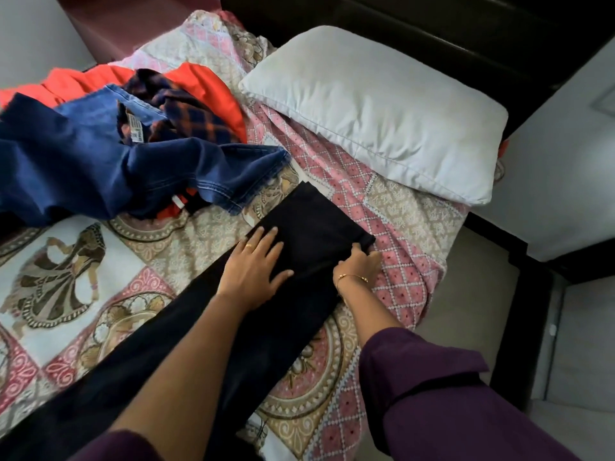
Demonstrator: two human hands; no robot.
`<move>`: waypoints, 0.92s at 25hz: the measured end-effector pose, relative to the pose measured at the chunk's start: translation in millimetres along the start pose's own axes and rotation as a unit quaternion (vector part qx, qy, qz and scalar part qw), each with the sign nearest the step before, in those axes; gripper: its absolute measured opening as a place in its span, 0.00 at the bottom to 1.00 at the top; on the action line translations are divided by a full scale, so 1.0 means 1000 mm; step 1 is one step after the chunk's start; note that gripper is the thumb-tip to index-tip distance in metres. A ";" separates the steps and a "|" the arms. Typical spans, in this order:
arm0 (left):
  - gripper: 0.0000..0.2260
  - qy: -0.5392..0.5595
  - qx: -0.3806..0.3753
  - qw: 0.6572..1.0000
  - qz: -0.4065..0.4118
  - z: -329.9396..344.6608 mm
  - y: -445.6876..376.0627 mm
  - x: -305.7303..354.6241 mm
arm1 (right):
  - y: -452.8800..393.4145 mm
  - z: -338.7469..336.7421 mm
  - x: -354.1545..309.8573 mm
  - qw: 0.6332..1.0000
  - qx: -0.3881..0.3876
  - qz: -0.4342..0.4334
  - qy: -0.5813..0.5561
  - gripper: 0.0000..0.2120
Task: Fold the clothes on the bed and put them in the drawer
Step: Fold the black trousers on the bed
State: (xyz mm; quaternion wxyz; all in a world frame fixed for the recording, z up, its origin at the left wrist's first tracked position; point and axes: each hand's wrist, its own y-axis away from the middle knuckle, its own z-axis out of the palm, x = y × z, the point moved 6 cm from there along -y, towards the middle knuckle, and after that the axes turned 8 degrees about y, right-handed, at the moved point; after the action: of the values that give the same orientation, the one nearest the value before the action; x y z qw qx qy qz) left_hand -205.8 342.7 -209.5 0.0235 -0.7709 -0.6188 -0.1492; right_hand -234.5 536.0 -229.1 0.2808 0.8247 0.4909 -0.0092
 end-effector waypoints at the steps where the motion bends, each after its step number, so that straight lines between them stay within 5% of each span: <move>1: 0.30 -0.003 0.029 0.999 -0.046 0.004 0.002 -0.004 | 0.001 0.000 -0.001 1.000 0.016 0.013 -0.011 0.23; 4: 0.27 0.038 0.034 0.970 -0.239 0.003 0.008 -0.024 | 0.000 -0.004 0.002 0.992 0.073 0.071 -0.078 0.23; 6: 0.26 0.021 0.041 0.958 -0.282 -0.008 0.007 -0.026 | -0.002 -0.011 0.010 0.978 0.104 0.088 -0.156 0.27; 11: 0.17 0.050 0.169 0.952 -0.249 -0.037 -0.012 -0.036 | -0.006 -0.032 -0.009 0.950 0.164 -0.039 -0.263 0.24; 15: 0.23 0.042 0.157 0.939 -0.304 -0.023 -0.014 -0.044 | -0.029 -0.023 -0.006 0.958 0.090 -0.001 -0.273 0.24; 17: 0.24 0.031 0.187 0.953 -0.236 -0.021 -0.013 -0.018 | -0.035 -0.018 -0.001 0.959 0.083 0.007 -0.272 0.22; 20: 0.29 0.017 0.138 0.981 -0.133 0.007 -0.017 0.026 | -0.033 -0.015 -0.004 0.953 0.087 0.013 -0.289 0.20; 23: 0.39 0.016 0.054 0.986 -0.154 0.035 -0.016 0.031 | -0.031 -0.015 -0.009 0.949 0.069 0.028 -0.307 0.19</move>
State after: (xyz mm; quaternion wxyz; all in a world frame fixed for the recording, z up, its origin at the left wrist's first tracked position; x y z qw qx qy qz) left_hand -208.3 383.9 -237.3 0.0515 -0.6614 -0.7369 -0.1300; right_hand -268.2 547.2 -228.3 0.3606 0.8125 0.3558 -0.2885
